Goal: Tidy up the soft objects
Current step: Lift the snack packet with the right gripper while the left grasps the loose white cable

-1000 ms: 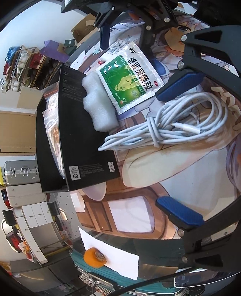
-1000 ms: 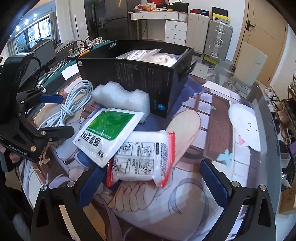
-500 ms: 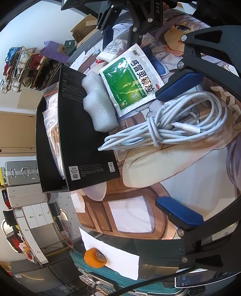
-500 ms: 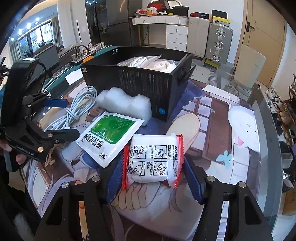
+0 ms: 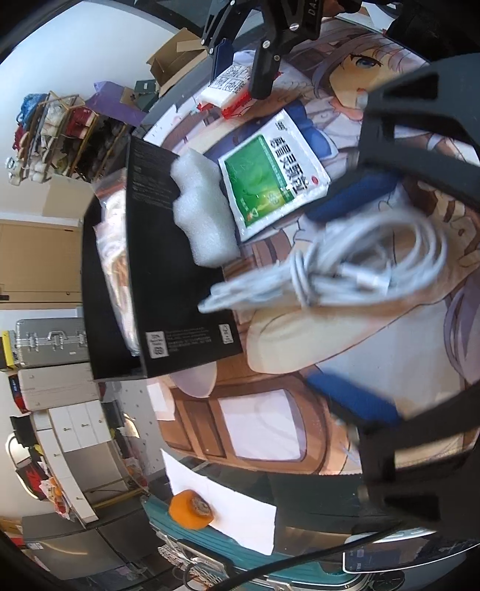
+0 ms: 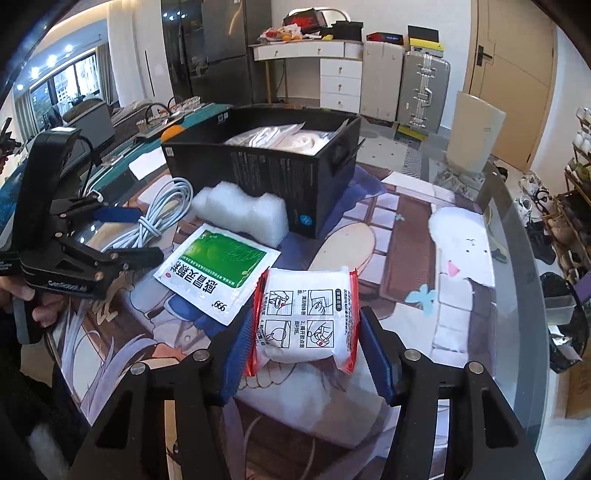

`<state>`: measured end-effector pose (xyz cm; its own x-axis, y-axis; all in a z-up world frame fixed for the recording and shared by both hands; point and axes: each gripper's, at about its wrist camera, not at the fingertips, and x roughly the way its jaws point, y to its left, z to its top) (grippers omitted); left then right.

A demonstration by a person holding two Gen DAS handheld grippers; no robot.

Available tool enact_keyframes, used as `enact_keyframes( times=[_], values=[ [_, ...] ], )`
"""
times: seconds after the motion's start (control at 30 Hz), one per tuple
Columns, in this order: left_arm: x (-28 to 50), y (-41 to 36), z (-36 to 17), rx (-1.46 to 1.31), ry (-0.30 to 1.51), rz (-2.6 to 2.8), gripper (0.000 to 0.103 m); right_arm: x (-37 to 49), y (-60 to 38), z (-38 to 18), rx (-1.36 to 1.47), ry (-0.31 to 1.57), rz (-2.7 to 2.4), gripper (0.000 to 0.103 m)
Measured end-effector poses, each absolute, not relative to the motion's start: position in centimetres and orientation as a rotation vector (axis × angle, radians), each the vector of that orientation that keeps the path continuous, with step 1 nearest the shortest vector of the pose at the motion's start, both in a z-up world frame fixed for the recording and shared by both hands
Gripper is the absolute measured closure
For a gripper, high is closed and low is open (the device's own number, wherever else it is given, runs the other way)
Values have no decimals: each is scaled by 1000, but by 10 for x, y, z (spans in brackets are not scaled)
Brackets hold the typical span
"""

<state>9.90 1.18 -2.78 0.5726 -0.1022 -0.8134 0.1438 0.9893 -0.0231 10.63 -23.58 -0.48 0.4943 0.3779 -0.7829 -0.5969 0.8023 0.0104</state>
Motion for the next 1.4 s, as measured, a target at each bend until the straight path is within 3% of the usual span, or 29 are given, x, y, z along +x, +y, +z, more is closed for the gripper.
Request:
enact_keyframes(
  times=[0.03, 0.1, 0.5, 1.4],
  values=[
    [98, 12, -26, 43, 945, -156, 66, 106, -237, -3, -275, 866, 597, 46],
    [97, 14, -24, 17, 944, -174, 68, 104, -237, 0, -271, 853, 601, 46],
    [84, 15, 2, 9, 850, -180, 68, 95, -219, 18, -275, 775, 650, 51],
    [128, 25, 54, -51, 728, -183, 68, 128, -197, 78, -236, 651, 629, 51]
  ],
)
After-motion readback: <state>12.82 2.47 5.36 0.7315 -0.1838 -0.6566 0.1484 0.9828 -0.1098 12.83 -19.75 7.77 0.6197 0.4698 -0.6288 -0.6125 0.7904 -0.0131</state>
